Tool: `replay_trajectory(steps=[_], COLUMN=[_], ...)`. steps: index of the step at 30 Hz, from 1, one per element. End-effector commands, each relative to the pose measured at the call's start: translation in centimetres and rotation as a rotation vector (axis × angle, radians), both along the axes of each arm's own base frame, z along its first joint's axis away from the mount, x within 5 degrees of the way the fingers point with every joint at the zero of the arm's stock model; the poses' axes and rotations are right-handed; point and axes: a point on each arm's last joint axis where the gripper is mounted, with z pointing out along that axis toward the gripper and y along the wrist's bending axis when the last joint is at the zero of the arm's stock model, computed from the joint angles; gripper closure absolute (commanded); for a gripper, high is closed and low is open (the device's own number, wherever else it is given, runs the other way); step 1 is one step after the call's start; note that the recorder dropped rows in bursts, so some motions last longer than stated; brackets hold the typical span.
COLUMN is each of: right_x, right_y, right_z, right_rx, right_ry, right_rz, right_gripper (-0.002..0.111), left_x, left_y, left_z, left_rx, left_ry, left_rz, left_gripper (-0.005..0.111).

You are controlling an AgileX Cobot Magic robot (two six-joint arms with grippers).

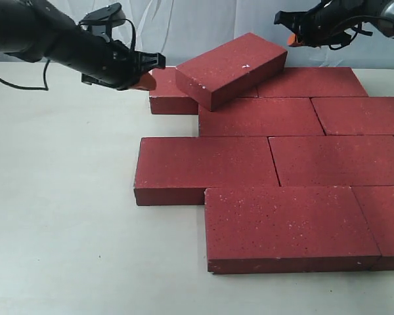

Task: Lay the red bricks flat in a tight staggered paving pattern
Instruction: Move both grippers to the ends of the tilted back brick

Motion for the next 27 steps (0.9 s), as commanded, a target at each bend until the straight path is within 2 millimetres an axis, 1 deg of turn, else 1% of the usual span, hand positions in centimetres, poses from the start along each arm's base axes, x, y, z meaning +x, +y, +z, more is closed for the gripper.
replay_trajectory(steps=[1,4,5,9,10,14,19,24,27], right_x=[1.2,1.6,1.8,2.1,2.2,2.3,2.0,1.5,1.2], right_y=[-1.3,-1.3,-1.2,-1.2,-1.2,-1.0,-0.6,0.2,0.9], right_z=[-0.9,-1.8,-2.4,-4.0,-4.3,-3.9,-4.1,-4.5,-4.6], right_rx=[0.057,0.101,0.119,0.169,0.17,0.176,0.166,0.142,0.161], right_ry=[-0.084,-0.107,-0.107,-0.111,-0.118,-0.144,-0.103,-0.048,-0.022], right_rz=[-0.119,-0.154,-0.165,-0.197,-0.202,-0.166,-0.117,-0.028,0.024], right_gripper=[0.109,0.109,0.109,0.109,0.109,0.109,0.109,0.109,0.109], left_x=[1.3,2.0,2.1,2.9,3.0,3.6,3.9,4.0,4.0], left_y=[-1.4,-2.2,-2.5,-3.0,-3.1,-3.4,-3.7,-3.7,-3.8], left_z=[-0.9,-1.6,-1.8,-2.8,-2.8,-3.3,-4.0,-4.0,-3.9], left_rx=[-0.059,-0.068,-0.07,-0.101,-0.116,-0.139,-0.181,-0.179,-0.179], left_ry=[0.008,0.009,0.011,0.033,0.035,0.043,0.076,0.067,0.067], left_rz=[0.035,0.032,0.028,0.043,0.05,0.059,0.076,0.084,0.082], left_gripper=[0.107,0.107,0.107,0.107,0.107,0.107,0.107,0.107,0.107])
